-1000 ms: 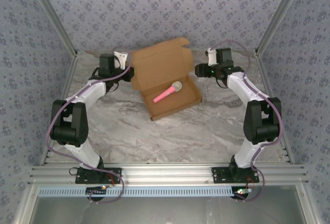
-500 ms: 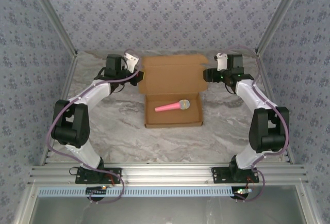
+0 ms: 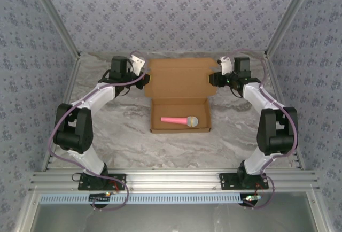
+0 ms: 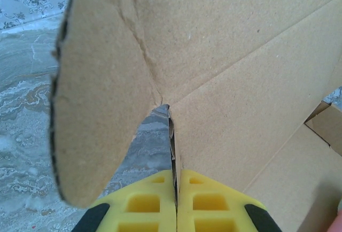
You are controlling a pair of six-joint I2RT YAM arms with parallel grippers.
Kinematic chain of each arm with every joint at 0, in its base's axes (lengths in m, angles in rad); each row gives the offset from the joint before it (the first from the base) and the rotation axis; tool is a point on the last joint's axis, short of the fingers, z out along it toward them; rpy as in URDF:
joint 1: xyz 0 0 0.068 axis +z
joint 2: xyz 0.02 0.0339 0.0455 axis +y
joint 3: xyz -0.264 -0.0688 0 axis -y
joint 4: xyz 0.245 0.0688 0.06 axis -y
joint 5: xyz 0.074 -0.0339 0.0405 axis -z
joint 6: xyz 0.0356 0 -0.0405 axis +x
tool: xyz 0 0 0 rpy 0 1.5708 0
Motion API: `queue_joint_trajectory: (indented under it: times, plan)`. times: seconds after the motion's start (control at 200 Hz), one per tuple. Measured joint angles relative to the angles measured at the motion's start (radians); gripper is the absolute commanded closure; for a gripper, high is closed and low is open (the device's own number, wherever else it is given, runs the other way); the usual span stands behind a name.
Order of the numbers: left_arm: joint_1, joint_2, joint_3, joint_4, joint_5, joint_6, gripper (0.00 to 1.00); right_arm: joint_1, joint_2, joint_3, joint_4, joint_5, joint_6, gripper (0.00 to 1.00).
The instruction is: Fold the paper box
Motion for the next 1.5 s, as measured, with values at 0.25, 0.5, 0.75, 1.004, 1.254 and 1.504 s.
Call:
queue_joint_trajectory:
  times: [0.25, 0.5, 0.75, 1.004, 1.254, 1.504]
  plan:
    - [-0.007, -0.007, 0.002, -0.014, -0.064, -0.023, 0.89, 0.056, 0.011, 0.031, -0.01, 0.096, -0.016, 0.8]
    - [-0.011, -0.036, -0.01, -0.017, -0.109, -0.061, 0.81, 0.154, 0.011, 0.047, -0.005, 0.285, -0.016, 0.88]
    - [-0.011, -0.053, -0.017, -0.019, -0.128, -0.062, 0.75, 0.17, 0.01, 0.051, -0.005, 0.354, -0.016, 0.88]
    - [-0.011, -0.066, -0.037, -0.021, -0.131, -0.069, 0.69, 0.17, 0.004, 0.051, -0.004, 0.377, -0.016, 0.88]
    - [-0.011, -0.064, -0.042, -0.023, -0.126, -0.079, 0.75, 0.17, -0.013, 0.044, -0.002, 0.387, -0.016, 0.87]
    - [-0.011, -0.063, -0.042, -0.024, -0.119, -0.091, 0.8, 0.17, -0.032, 0.037, 0.008, 0.391, 0.011, 0.88]
